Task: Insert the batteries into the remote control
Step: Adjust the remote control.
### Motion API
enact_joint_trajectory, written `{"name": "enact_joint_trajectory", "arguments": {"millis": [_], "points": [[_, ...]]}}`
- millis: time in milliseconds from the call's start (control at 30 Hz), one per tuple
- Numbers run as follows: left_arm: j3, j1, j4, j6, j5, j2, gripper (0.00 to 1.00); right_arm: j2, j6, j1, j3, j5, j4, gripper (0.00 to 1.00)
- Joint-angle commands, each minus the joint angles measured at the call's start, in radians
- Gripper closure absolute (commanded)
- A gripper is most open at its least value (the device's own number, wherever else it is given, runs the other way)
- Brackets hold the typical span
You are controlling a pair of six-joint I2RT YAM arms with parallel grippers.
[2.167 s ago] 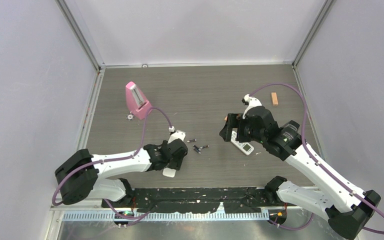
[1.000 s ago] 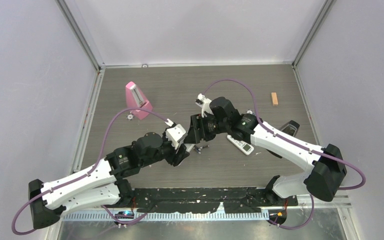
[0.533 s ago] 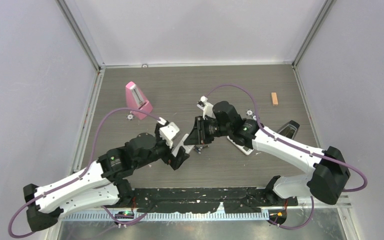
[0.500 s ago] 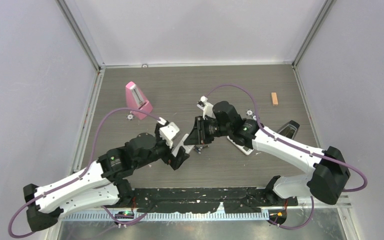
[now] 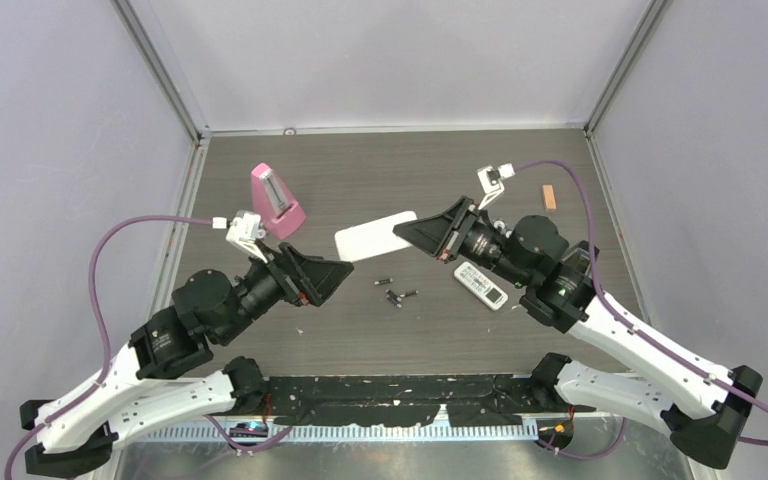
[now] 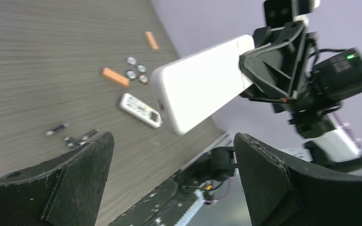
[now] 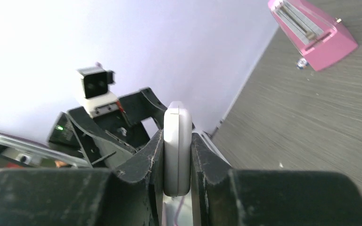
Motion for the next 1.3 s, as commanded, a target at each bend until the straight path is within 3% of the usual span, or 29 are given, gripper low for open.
{"name": "enact_joint_trajectory", "arguments": {"millis": [0,100,167,433,600,933,1100,1267], "points": [[-0.051,0.003,0.288,-0.131,0.103,-0.011,0.00,-0.069,0.138,0.011,-0.020,0.111,0.142,0.89],[-0.113,0.002,0.527,-0.114,0.171,0.019,0.00,-0.092,0.202,0.017,-0.039,0.178,0.161,0.89],[-0.111,0.002,0.597,-0.088,0.191,0.055,0.00,-0.100,0.239,0.020,-0.053,0.219,0.171,0.89],[-0.085,0.008,0.648,-0.043,0.093,0.127,0.01,-0.081,0.354,0.033,-0.123,0.224,0.260,0.89],[-0.077,0.034,0.606,-0.058,0.083,0.137,0.19,-0.075,0.401,0.034,-0.167,0.208,0.302,0.89],[-0.130,0.092,0.645,-0.169,0.048,0.161,0.32,-0.041,0.444,0.041,-0.212,0.183,0.370,0.88],[-0.131,0.119,0.621,-0.187,0.090,0.181,0.51,-0.022,0.465,0.042,-0.225,0.149,0.393,0.88],[-0.150,0.149,0.600,-0.202,0.121,0.181,0.81,0.001,0.461,0.042,-0.240,0.143,0.393,0.85]]}}
